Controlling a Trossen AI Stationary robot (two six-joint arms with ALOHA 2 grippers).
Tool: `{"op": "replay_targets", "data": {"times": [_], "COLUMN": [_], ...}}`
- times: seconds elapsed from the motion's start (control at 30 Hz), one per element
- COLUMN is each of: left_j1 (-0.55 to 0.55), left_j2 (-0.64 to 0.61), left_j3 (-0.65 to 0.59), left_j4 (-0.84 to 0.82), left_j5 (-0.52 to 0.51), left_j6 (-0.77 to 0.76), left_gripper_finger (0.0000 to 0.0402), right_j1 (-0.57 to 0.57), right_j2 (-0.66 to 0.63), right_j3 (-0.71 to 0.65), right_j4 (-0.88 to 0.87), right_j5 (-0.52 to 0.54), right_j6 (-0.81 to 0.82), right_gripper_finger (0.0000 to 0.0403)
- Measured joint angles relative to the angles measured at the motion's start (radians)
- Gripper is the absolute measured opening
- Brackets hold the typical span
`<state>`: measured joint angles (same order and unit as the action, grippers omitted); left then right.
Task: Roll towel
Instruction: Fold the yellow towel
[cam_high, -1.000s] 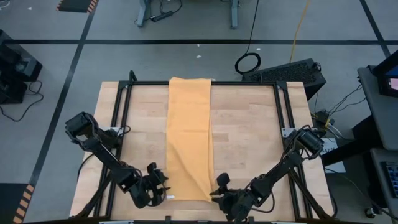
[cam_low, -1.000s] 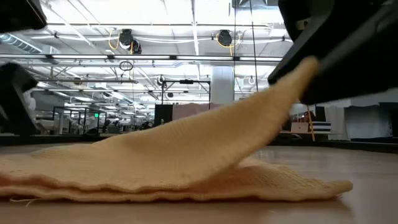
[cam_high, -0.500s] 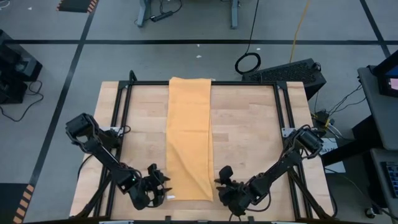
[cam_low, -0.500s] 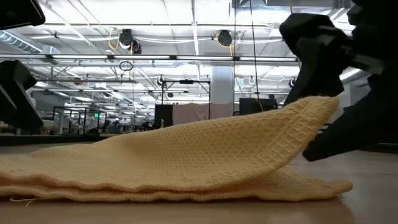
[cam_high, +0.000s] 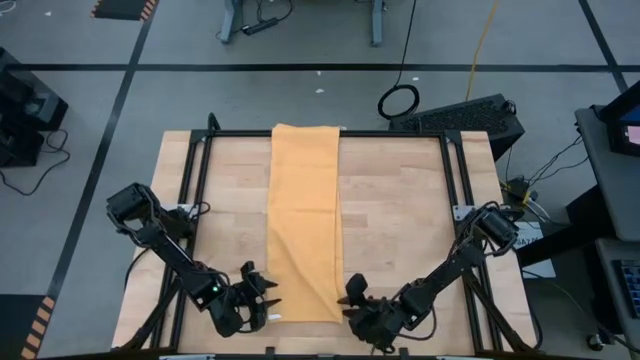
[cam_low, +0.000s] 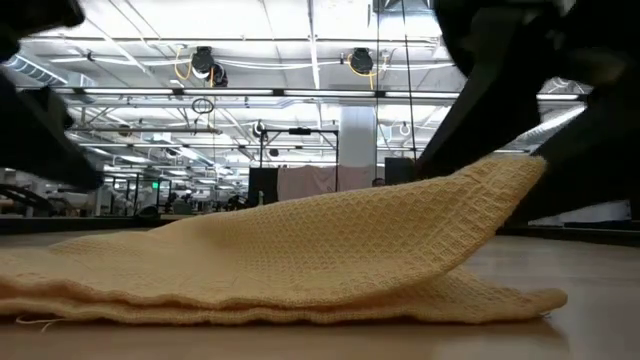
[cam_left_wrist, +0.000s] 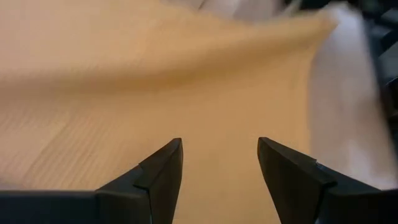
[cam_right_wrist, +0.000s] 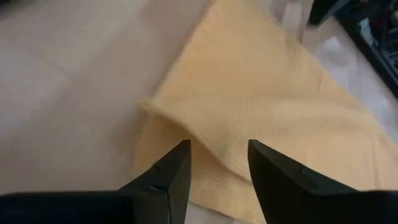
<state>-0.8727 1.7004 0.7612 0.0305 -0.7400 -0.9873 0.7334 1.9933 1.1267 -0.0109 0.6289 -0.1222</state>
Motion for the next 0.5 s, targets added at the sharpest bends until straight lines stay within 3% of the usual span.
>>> {"op": "replay_targets", "data": {"times": [0.27,0.5], "left_j1": [0.047,0.080], "left_j2": [0.000,0.000], "left_j3": [0.000,0.000], "left_j4": [0.365,0.372], "left_j5": [-0.020,-0.019], "left_j6": [0.307,0.391], "left_gripper_finger": [0.0214,0.0214], "right_j1": [-0.052,-0.124], "right_j2": [0.001,0.001], "right_j3": [-0.001,-0.027], "right_j4": [-0.026,-0.014], "right_j5": [-0.008,-0.075], "right_j6": [-0.079,-0.080], "right_gripper_finger": [0.0155,0.0165]}}
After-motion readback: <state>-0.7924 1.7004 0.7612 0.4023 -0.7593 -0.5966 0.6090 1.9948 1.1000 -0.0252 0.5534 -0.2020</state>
